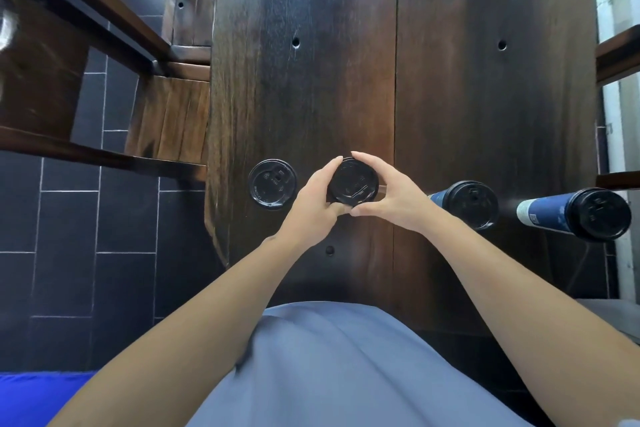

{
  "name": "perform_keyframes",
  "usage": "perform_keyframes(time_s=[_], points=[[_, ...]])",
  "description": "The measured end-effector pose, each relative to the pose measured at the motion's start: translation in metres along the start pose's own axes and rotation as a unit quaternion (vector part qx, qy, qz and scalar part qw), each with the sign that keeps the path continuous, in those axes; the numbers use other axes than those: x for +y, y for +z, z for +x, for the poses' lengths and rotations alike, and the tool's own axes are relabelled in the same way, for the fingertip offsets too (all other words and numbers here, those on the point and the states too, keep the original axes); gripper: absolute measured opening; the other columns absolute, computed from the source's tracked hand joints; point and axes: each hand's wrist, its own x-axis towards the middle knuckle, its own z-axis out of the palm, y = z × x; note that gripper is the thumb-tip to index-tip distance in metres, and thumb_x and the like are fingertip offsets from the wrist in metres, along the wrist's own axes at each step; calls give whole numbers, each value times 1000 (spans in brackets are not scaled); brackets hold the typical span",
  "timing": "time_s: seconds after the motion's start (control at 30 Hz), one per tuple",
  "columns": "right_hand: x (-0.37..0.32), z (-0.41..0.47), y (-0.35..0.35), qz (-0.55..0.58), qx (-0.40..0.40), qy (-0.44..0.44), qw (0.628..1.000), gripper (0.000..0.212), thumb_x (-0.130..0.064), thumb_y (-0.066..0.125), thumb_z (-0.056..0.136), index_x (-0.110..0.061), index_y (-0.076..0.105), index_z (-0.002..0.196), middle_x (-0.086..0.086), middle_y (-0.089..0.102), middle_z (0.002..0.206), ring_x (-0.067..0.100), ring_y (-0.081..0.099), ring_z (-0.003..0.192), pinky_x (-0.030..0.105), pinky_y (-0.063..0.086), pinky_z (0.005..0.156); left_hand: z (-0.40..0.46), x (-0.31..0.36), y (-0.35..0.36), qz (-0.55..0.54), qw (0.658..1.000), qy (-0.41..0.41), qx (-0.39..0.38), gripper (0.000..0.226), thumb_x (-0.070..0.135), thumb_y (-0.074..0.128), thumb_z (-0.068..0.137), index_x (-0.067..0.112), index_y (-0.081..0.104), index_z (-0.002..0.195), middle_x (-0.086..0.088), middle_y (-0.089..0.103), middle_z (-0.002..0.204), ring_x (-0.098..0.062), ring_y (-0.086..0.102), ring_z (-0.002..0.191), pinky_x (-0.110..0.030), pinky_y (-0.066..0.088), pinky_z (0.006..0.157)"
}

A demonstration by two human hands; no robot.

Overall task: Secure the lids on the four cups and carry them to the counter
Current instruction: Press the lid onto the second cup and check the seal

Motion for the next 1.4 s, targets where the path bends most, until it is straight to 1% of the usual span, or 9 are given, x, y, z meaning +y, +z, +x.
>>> perform_keyframes(time_s=[0.3,0.43,0.63,0.77,0.87,1.03,1.13,1.27,1.4], points=[[-8,-3,-6,29,22,1,999,86,-28,92,73,-40,46,145,-49,52,119,-19,51,118,0,44,89,3,15,-6,22,999,-7,-24,83,6,77,95,22,33,165,2,48,162,-19,47,148,-40,41,124],[-24,-11,-26,51,22,13,998,82,-44,90,70,-42,48,141,-31,60,124,-2,61,115,4,49,81,7,34,-23,-1,999,-18,-44,76,20,85,90,29,45,155,12,61,140,-10,61,120,-4,48,82],[-57,-28,-44,105,34,36,993,51,-63,75,77,-48,52,121,-22,63,120,0,64,110,12,56,75,0,60,-43,-139,988,-26,-62,54,32,78,96,30,55,146,5,67,135,-16,63,129,-41,61,102],[-70,-36,-42,125,42,43,990,44,-64,69,80,-43,53,116,-17,64,118,7,67,110,16,58,73,-10,63,-46,-159,984,-24,-73,54,37,75,98,33,52,146,5,68,135,-14,65,126,-36,62,99],[-76,-39,-35,111,62,57,990,52,-66,68,83,-33,53,122,-14,66,113,8,69,105,20,62,75,-17,63,-45,-147,986,-17,-74,57,35,80,94,37,49,142,14,66,129,-7,66,120,-21,62,86],[-89,-43,-16,65,105,67,990,65,-83,65,71,-35,50,113,-23,62,102,6,68,91,9,54,58,-27,63,-37,-116,992,-12,-53,63,29,87,88,35,45,134,26,60,116,3,63,103,-4,54,71],[-91,-46,-8,86,114,54,988,67,-84,62,72,-35,50,116,-24,62,105,7,68,96,9,54,61,-29,61,-35,-140,989,-16,-35,60,27,88,87,28,50,134,17,66,120,-1,67,107,-12,59,79],[-86,-53,-8,156,82,31,984,63,-70,67,79,-44,43,131,-30,59,120,-2,64,110,10,55,76,-31,61,-38,-219,974,-54,-19,61,25,84,91,19,51,142,-2,67,134,-20,67,122,-43,61,100],[-76,-67,-9,156,42,21,987,78,-54,78,76,-50,34,140,-34,52,127,-20,56,109,4,51,74,-32,61,-42,-296,953,-70,-9,70,38,87,78,22,53,138,-2,70,131,-23,71,117,-42,64,95]])
